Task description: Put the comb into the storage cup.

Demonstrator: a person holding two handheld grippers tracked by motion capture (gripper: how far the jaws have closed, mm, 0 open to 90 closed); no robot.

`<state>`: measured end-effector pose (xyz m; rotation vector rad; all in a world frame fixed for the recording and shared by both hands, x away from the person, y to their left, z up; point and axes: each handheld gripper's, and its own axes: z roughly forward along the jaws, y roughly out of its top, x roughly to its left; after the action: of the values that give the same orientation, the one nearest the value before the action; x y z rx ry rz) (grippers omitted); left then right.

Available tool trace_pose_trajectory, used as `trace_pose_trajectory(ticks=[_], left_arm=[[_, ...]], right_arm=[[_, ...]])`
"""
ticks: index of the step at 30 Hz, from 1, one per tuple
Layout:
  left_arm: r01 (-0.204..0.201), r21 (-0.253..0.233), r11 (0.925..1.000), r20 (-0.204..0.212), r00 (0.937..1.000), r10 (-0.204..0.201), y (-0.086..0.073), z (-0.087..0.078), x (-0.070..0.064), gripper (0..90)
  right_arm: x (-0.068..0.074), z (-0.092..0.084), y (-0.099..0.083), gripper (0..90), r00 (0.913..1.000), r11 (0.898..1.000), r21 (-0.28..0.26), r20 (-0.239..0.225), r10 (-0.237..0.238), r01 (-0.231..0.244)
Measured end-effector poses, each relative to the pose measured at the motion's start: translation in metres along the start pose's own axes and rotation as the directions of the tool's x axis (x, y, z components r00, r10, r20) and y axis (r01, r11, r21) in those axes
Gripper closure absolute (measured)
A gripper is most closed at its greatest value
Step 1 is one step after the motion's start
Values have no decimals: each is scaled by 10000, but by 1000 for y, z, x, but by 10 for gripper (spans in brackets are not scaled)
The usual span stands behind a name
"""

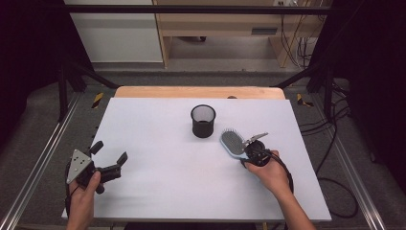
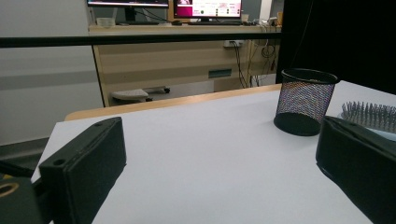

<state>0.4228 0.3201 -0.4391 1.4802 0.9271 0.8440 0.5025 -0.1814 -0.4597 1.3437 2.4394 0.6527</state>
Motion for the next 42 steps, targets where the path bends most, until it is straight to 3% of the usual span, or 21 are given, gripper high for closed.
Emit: trace_pose_trajectory(ticks=[5, 15, 22, 26, 28, 30, 31, 33, 36, 37, 39, 40, 42], left_arm=[[10, 13, 10000, 8, 10000, -10, 0, 0, -1, 18], [24, 29, 10000, -13, 10000, -24, 0, 1, 0, 18], [187, -13, 9998, -75, 9998, -188, -1, 0, 2, 18], [534, -160, 9984, -196, 9984, -537, 0, -3, 6, 19], [680, -252, 9974, -314, 9971, -687, 0, -4, 8, 19], [709, -185, 9973, -398, 9966, -716, -1, -4, 9, 19], [680, -123, 9976, -454, 9966, -685, -2, -3, 9, 20], [686, -170, 9975, -484, 9964, -693, -1, -5, 8, 20], [691, -302, 9972, -415, 9967, -704, 1, -7, 6, 20], [691, -302, 9972, -415, 9967, -704, 1, -7, 6, 19], [673, -340, 9972, -346, 9971, -685, 2, -8, 5, 19], [681, -346, 9971, -314, 9971, -692, 2, -8, 4, 19], [778, -377, 9963, -274, 9965, -789, 2, -8, 4, 19]], right_arm=[[-3, 0, -2, 686, 9997, 9998, -82, -148, 206, -207], [-4, -1, -2, 695, 9997, 9999, -129, -227, 63, -66], [-3, -10, -9, 696, 9997, 9976, -697, -230, 33, -49], [-8, -24, -13, 696, 9996, 9854, -1684, -94, 251, -264], [-8, -28, -14, 696, 9996, 9812, -1911, -49, 279, -283], [-10, -32, -17, 695, 9990, 9687, -2442, -120, 431, -447], [-12, -36, -20, 696, 9976, 9548, -2893, -225, 651, -688], [-14, -40, -20, 696, 9978, 9474, -3130, -141, 653, -664], [-16, -44, -24, 696, 9961, 9264, -3665, -163, 864, -864], [-16, -44, -24, 696, 9961, 9264, -3665, -163, 864, -864], [-17, -46, -27, 695, 9953, 9121, -3992, -133, 964, -936], [-17, -46, -27, 695, 9953, 9121, -3992, -133, 964, -936], [-16, -47, -28, 696, 9947, 9005, -4241, -81, 1023, -960]])
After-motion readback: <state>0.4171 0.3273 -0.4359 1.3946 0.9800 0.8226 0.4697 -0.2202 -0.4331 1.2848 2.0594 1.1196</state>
